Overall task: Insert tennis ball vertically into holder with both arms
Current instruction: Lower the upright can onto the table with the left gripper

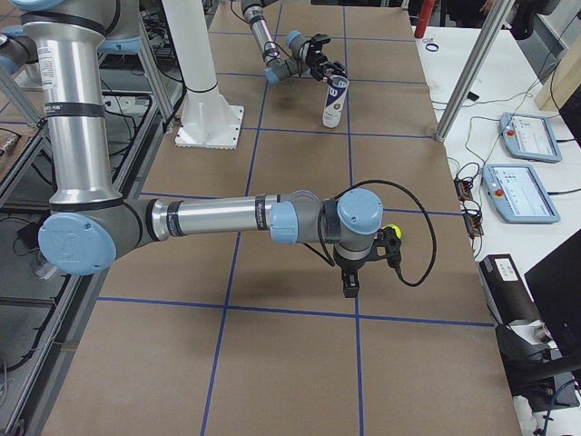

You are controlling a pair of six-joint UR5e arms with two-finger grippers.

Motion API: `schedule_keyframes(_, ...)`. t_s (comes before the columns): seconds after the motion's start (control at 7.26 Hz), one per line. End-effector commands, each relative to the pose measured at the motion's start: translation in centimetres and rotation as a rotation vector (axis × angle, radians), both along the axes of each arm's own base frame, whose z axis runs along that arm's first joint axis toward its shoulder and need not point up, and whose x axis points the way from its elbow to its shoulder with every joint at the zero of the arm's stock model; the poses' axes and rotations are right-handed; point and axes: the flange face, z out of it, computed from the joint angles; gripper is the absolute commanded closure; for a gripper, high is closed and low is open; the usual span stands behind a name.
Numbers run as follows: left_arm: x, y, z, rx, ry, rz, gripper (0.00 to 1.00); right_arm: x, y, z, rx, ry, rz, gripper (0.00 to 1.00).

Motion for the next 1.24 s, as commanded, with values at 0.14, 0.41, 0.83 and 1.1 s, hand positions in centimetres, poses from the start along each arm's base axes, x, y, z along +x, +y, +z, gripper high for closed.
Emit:
schedule_keyframes(0.14, 0.29, 0.29, -0.12, 0.001, -0.001, 0.005, 0.38, 0.00, 0.00, 0.17, -0.003, 0.000, 0.000, 0.01)
schedule_keyframes(0.41, 0.34, 0.38, -0.02, 0.000, -0.002, 0.007, 0.24, 0.00, 0.07, 0.32, -0.006, 0.000, 0.000, 0.01)
schedule_keyframes(0.83, 0.37, 0.36, -0.32, 0.003, 0.004, 0.007, 0.03, 0.00, 0.07, 0.32, -0.006, 0.000, 0.000, 0.01)
schedule_keyframes(1.1, 0.35, 0.26, -0.51, 0.003, 0.006, 0.006, 0.02, 0.01, 0.07, 0.34, -0.006, 0.001, 0.000, 0.01)
